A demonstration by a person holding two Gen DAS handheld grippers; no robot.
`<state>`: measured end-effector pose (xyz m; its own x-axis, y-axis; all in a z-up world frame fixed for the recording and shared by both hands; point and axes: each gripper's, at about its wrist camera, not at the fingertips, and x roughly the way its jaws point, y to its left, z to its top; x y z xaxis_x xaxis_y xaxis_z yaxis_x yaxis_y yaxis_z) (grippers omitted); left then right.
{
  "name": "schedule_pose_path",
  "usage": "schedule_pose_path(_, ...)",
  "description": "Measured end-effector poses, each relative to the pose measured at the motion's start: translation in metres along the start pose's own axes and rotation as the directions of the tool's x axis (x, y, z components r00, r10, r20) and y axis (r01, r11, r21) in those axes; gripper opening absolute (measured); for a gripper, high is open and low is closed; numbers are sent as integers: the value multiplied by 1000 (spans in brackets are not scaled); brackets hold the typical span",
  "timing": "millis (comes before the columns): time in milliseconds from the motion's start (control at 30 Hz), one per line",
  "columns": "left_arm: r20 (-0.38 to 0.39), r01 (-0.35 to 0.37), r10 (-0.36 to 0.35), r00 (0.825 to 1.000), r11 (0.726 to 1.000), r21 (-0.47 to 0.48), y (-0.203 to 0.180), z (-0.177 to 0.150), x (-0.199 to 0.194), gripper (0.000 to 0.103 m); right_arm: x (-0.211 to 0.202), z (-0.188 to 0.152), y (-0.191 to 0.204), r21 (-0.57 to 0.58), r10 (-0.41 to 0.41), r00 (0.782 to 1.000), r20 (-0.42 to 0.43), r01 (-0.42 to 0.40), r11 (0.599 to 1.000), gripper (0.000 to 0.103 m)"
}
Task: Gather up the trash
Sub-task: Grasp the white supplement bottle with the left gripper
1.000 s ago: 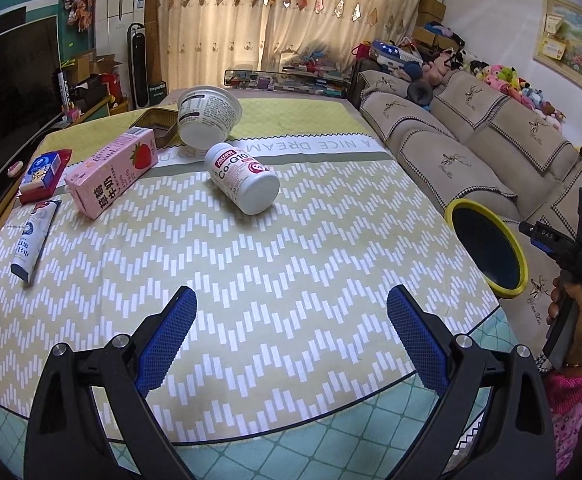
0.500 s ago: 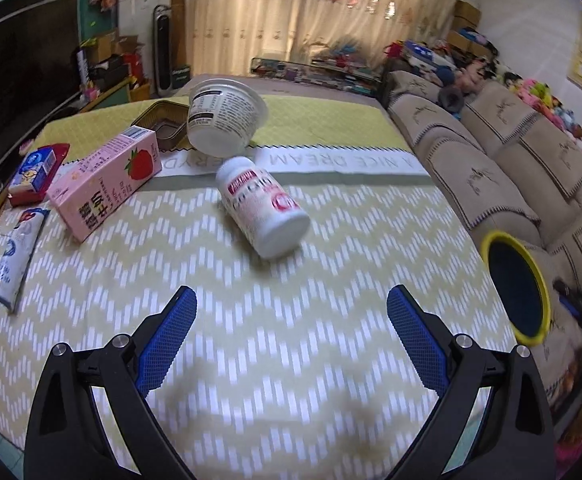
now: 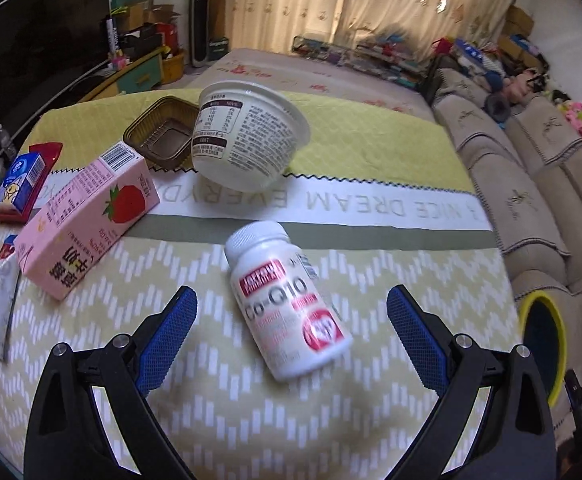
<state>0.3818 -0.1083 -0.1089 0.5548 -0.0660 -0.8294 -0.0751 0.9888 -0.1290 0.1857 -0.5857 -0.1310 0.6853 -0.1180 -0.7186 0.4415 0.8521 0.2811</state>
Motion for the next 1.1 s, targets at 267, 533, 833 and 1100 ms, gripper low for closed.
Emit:
schedule_pose_path(267,-66,-22,22,998,1000,5,-6,10,26,66,11,-2,-8,16,4,1000,-23,-4,1000,49)
schedule_pose_path(533,-74,-16,19,997,999,34,-13,17,34,55,16,-6,-16,31,13,999,-38,-11,999,49)
schedule_pose_path(833,-51,23,-13,999,980,199,-48,-9,12,54,14,-9,-21,43,18,999,-44,-16,999,49)
schedule_pose_path(1100,-29,122,-120,992,927,355,-97,-55,-40,49,6,-9,-22,51,34,999,-30,-32,998,49)
